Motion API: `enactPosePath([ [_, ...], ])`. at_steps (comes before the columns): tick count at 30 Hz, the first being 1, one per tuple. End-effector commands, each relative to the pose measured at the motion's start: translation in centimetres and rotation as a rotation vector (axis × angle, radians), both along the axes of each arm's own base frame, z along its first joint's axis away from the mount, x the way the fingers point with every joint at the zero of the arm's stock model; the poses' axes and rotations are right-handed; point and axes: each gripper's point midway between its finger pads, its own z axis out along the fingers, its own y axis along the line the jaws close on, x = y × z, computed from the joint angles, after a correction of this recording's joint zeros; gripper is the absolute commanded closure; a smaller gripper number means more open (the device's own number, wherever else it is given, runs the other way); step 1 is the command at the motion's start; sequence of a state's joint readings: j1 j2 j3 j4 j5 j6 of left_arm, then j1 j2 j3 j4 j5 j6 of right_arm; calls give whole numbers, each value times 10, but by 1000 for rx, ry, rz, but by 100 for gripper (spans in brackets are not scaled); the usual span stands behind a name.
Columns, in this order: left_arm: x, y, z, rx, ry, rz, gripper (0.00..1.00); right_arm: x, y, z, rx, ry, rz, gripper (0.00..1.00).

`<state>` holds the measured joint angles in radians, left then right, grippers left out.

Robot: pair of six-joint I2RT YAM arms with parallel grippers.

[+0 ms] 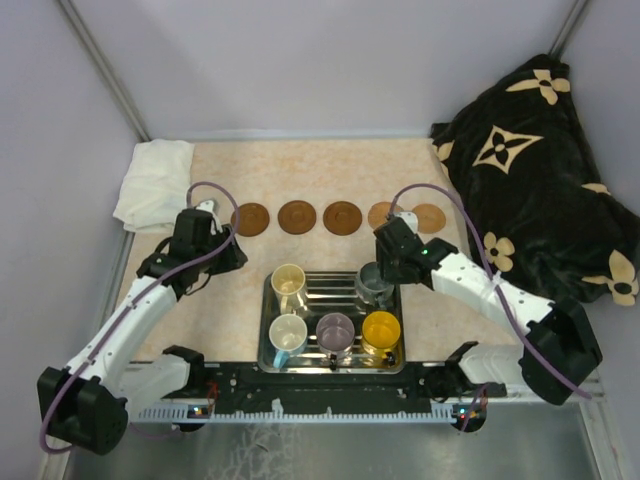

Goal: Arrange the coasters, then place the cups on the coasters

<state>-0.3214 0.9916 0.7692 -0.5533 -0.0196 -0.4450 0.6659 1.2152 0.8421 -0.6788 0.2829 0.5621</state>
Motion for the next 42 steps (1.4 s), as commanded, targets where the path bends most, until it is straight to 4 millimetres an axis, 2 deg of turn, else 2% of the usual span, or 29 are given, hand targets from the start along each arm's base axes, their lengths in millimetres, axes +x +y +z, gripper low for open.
enactPosePath([
  [1,6,-2,1,-3,-8,9,51,19,22,13,40,-54,9,48],
  [8,7,-3,-1,0,-9,4,51,22,28,0,3,-38,-9,56],
  [11,7,-2,-2,8,-7,4,50,20,30,-5,6,-25,-19,70],
  [15,7,-2,-4,12,-4,0,49,18,31,-14,3,-3,-32,100],
  [20,5,-2,-7,9,2,-3,48,21,28,-11,-16,-22,-59,100],
  [25,5,-2,-7,7,3,-1,48,33,22,17,-66,-82,-68,100],
  [30,7,-5,-5,-5,-4,-1,48,50,16,71,-125,-181,-59,100],
  [34,9,-6,-4,-8,-6,-3,48,65,-1,113,-248,-232,-57,100],
  [38,9,-5,-4,-4,-8,-2,48,80,-18,134,-308,-197,-40,100],
  [42,10,-6,-3,-8,-15,-6,48,99,-45,154,-314,-184,-60,100],
])
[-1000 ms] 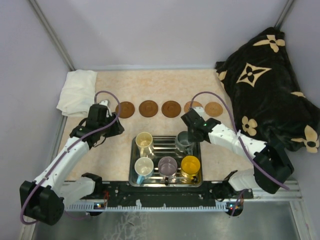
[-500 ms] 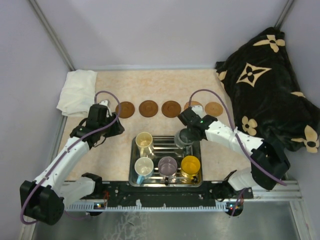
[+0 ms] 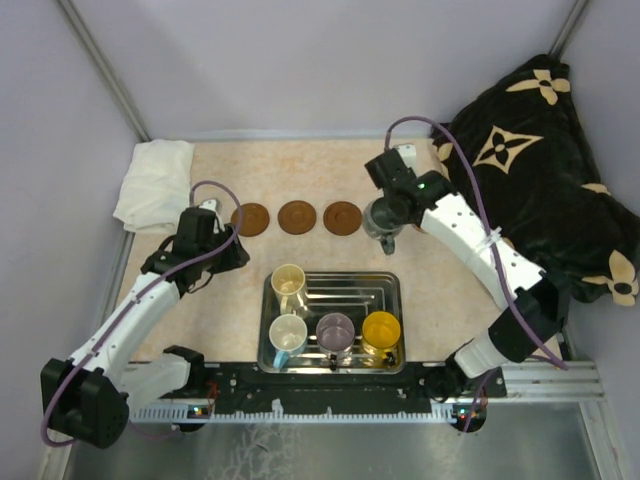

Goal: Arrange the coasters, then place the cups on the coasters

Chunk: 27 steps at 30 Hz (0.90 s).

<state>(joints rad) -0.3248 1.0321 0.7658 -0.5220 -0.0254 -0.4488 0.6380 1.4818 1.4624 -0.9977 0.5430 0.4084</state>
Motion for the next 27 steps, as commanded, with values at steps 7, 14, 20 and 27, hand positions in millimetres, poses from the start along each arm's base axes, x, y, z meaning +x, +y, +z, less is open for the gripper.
enactPosePath([
  [7,9,-9,1,-19,-24,-29,48,54,-78,40,-101,13,-73,100],
  [14,15,-13,3,-33,-28,-34,48,98,-97,22,-107,61,-99,100],
  [20,20,-15,3,-37,-34,-32,48,130,-109,9,-119,69,-139,100],
  [27,23,-15,1,-36,-37,-28,48,145,-129,-7,-92,42,-194,100],
])
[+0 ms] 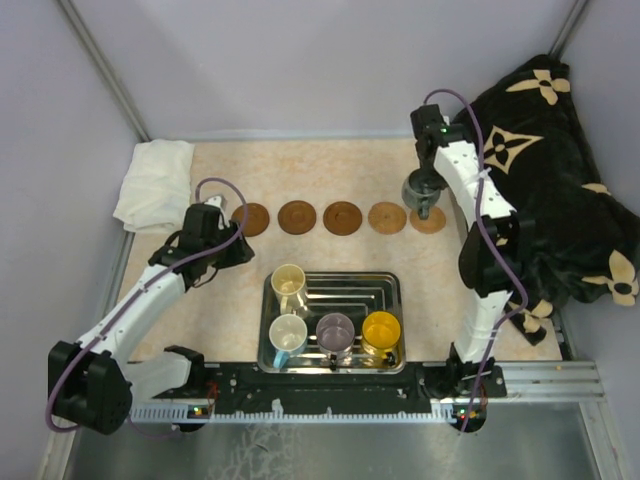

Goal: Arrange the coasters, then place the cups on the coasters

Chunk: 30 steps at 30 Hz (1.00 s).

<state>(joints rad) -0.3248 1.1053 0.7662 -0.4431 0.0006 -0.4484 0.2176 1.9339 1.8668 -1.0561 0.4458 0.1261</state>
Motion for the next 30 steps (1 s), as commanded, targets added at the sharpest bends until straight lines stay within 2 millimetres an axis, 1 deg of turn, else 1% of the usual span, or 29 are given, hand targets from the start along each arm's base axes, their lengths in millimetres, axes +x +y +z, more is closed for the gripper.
enactPosePath([
  [1,10,-6,8,-18,-35,-11,48,25,-18,27,23,-163,-40,100],
  [10,16,-10,5,-23,-28,-16,48,19,-40,-26,34,-124,-74,100],
  [12,17,-10,5,-23,-28,-15,48,20,-42,-28,40,-134,-80,100],
  [16,16,-10,3,-20,-22,-12,48,25,-40,-23,50,-168,-79,100],
  [19,16,-10,0,-17,-15,-16,48,27,-39,-23,52,-170,-73,100],
  [25,15,-11,1,-23,-14,-16,48,30,-38,-36,54,-143,-69,100],
  [30,15,-9,2,-15,-16,-13,48,31,-38,-42,49,-123,-75,100],
])
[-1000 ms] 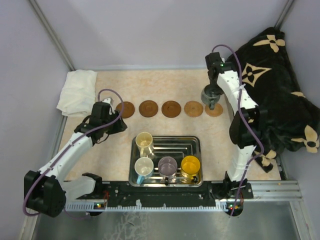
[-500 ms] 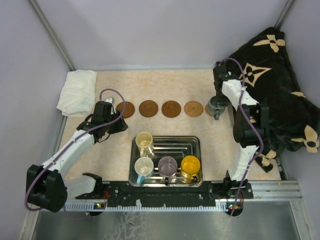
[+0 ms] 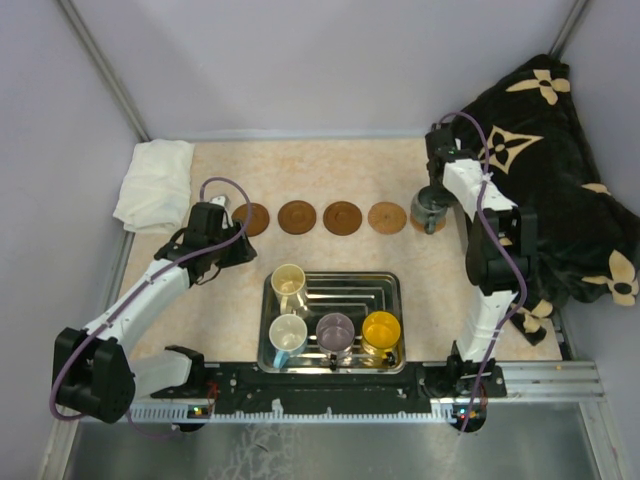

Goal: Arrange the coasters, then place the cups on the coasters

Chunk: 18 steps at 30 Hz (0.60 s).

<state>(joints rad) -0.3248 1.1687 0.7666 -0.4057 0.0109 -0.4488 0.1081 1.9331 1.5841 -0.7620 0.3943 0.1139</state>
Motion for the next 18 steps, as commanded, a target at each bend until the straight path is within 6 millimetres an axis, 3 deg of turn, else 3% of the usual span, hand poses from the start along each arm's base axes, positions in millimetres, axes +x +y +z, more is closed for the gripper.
enactPosePath([
  [1,9,-5,15,-15,-44,-7,48,25,0,30,0,-119,-2,100],
  [18,8,-3,13,-9,-40,-2,48,24,-7,18,-10,-84,-22,100],
])
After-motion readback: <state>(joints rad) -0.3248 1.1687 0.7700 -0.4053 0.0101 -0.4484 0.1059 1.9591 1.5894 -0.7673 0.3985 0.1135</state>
